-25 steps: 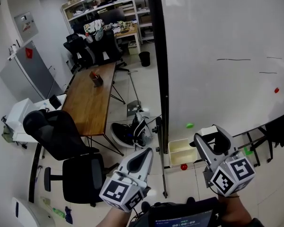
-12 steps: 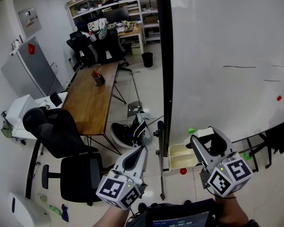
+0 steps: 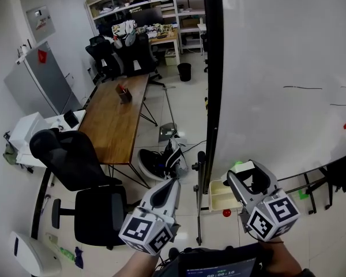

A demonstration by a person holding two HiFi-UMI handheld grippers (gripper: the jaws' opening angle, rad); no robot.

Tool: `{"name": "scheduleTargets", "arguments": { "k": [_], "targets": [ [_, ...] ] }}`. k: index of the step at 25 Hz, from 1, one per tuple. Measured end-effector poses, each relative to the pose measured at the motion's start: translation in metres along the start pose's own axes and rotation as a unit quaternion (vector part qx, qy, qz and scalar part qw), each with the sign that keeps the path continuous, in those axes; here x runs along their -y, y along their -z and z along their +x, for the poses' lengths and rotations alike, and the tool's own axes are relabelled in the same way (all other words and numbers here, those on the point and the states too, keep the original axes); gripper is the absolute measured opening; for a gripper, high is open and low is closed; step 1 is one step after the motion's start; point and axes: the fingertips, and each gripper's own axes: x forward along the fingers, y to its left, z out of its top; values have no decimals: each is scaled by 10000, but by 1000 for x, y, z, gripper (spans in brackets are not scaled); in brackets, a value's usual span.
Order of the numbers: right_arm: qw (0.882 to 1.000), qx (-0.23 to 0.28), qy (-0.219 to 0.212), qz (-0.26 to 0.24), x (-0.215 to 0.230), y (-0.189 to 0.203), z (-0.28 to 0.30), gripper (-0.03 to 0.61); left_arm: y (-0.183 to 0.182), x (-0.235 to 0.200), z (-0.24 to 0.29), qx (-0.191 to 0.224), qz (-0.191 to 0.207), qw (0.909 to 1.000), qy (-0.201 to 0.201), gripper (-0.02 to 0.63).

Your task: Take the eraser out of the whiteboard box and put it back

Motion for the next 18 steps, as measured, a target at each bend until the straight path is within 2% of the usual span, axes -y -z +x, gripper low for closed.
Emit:
{"name": "scheduleTargets", "arguments": {
  "k": [9, 18],
  "targets": [
    [9996, -281, 29, -7, 7, 37, 5, 293, 13, -4, 7, -106, -50, 9999, -20, 21],
    [9980, -590, 219, -20, 21, 75, -1, 293, 48, -3, 11, -395, -155, 9991, -44, 21]
  ]
}}
